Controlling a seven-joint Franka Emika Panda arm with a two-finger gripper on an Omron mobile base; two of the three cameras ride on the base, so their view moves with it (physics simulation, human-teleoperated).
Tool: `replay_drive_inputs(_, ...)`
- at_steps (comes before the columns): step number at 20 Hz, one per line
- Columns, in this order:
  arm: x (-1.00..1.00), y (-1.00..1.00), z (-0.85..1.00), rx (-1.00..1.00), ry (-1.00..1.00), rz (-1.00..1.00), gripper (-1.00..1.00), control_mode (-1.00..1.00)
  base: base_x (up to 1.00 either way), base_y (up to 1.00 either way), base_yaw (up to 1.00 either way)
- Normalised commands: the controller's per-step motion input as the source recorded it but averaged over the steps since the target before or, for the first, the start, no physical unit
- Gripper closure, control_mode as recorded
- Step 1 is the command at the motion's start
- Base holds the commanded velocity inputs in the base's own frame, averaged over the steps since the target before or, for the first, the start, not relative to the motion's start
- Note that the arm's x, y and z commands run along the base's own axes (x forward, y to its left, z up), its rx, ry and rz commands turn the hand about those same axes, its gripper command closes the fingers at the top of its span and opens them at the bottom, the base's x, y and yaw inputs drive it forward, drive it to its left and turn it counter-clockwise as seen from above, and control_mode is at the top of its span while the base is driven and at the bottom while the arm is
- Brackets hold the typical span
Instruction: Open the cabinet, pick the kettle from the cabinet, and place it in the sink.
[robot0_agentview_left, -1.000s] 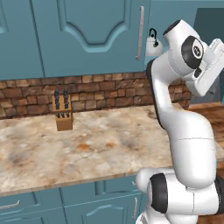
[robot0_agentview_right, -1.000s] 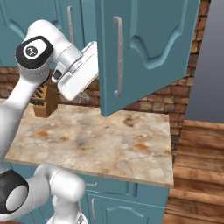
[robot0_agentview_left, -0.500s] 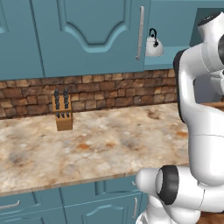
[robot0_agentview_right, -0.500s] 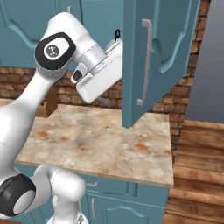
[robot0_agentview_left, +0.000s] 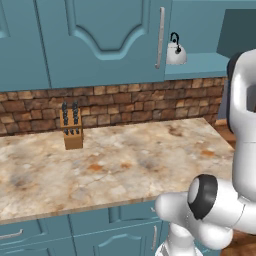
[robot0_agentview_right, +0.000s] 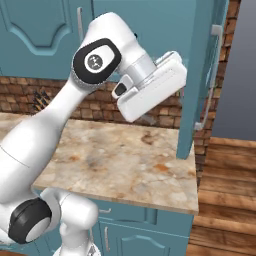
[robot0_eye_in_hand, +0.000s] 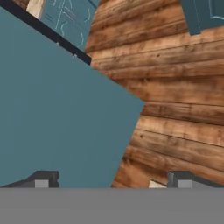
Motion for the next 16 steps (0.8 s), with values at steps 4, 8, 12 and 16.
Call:
replay_drive_inputs(4,0.0,-0.59,0.0,0.02,0.0,0.0,-1.0,-1.0,0.0,0.0,0.0)
replay_drive_inputs(8,0.0,-0.13,0.0,0.0,-0.01,0.11,-1.0,-1.0,0.0,0.0,0.0)
replay_drive_inputs(12,0.0,0.4,0.0,0.0,-0.04,0.21,-1.0,-1.0,0.0,0.0,0.0)
replay_drive_inputs(16,0.0,0.64,0.0,-0.04,-0.01,0.26,-1.0,-1.0,0.0,0.0,0.0)
